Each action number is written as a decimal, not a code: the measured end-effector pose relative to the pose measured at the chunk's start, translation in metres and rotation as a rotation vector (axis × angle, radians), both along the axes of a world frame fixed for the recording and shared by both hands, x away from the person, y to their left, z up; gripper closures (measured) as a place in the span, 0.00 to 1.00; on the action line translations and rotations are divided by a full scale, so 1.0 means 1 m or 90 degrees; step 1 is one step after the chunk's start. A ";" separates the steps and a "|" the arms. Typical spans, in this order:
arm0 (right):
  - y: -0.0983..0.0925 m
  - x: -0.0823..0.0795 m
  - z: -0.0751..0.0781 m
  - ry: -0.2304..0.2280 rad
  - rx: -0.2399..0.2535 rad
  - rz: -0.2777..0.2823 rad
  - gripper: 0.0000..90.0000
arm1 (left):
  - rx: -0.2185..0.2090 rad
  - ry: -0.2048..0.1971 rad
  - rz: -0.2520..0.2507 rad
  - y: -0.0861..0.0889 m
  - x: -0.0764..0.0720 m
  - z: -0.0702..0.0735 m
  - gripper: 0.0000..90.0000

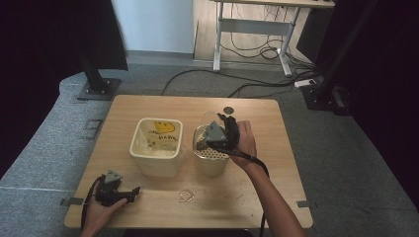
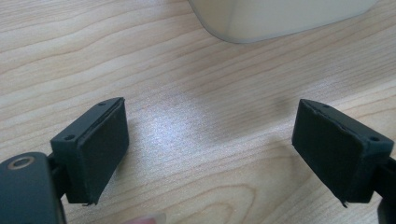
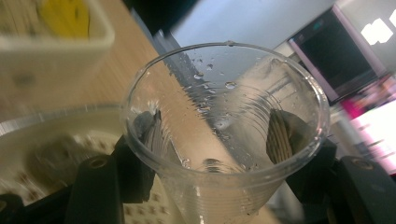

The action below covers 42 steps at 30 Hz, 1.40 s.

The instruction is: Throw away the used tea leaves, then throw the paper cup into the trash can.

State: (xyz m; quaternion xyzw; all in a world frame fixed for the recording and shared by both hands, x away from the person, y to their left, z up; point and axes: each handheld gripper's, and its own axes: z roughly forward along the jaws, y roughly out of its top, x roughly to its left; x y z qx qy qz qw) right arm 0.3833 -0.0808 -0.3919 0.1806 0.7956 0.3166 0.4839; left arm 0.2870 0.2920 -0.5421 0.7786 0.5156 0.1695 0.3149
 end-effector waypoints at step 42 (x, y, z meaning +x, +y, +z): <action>0.031 0.015 0.042 0.219 0.446 0.109 0.39 | 0.000 -0.001 -0.002 0.000 -0.001 0.000 0.11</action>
